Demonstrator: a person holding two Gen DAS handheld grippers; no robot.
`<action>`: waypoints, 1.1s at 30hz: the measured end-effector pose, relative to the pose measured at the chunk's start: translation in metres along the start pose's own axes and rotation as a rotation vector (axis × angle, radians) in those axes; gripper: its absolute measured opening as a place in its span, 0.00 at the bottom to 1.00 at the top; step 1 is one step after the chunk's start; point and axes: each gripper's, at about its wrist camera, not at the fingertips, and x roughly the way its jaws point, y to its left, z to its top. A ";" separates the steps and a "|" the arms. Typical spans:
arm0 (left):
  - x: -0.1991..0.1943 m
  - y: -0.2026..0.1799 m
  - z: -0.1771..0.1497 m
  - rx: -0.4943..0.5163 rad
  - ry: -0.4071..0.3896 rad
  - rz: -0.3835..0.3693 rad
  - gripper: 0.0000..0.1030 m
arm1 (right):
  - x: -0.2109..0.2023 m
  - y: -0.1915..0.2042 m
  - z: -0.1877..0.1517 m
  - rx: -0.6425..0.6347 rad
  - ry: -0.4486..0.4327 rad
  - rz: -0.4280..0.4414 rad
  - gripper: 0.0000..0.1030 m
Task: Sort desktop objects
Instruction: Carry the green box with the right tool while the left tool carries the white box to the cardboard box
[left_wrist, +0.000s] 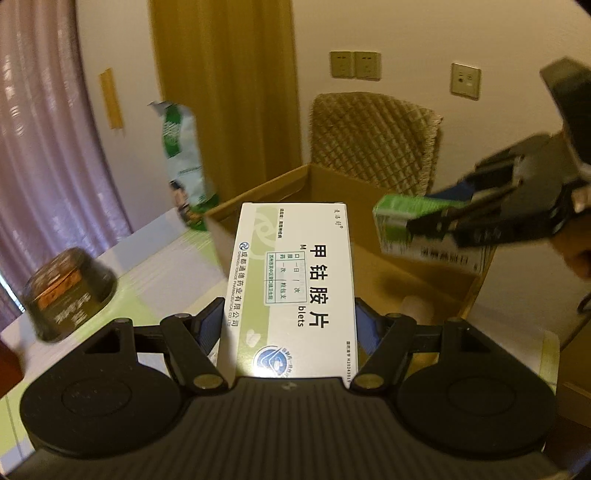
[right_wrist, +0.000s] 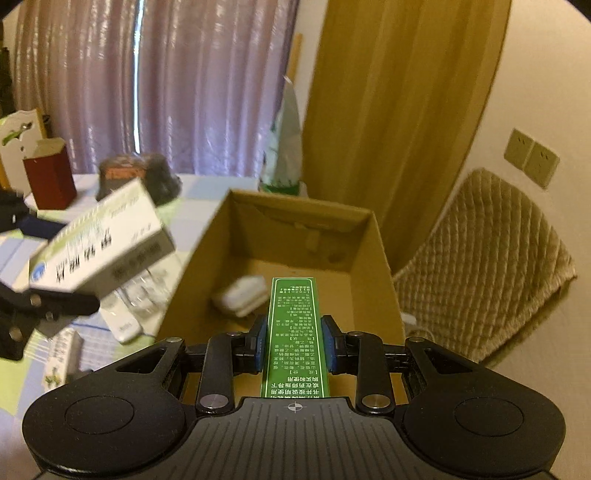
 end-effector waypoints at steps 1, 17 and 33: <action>0.003 -0.003 0.004 0.005 -0.001 -0.007 0.65 | 0.003 -0.003 -0.003 0.004 0.009 -0.002 0.28; 0.066 -0.030 0.037 0.043 0.066 -0.076 0.65 | 0.048 -0.030 -0.020 0.041 0.080 0.039 0.28; 0.091 -0.036 0.039 0.059 0.113 -0.088 0.65 | 0.067 -0.036 -0.026 0.026 0.097 0.057 0.29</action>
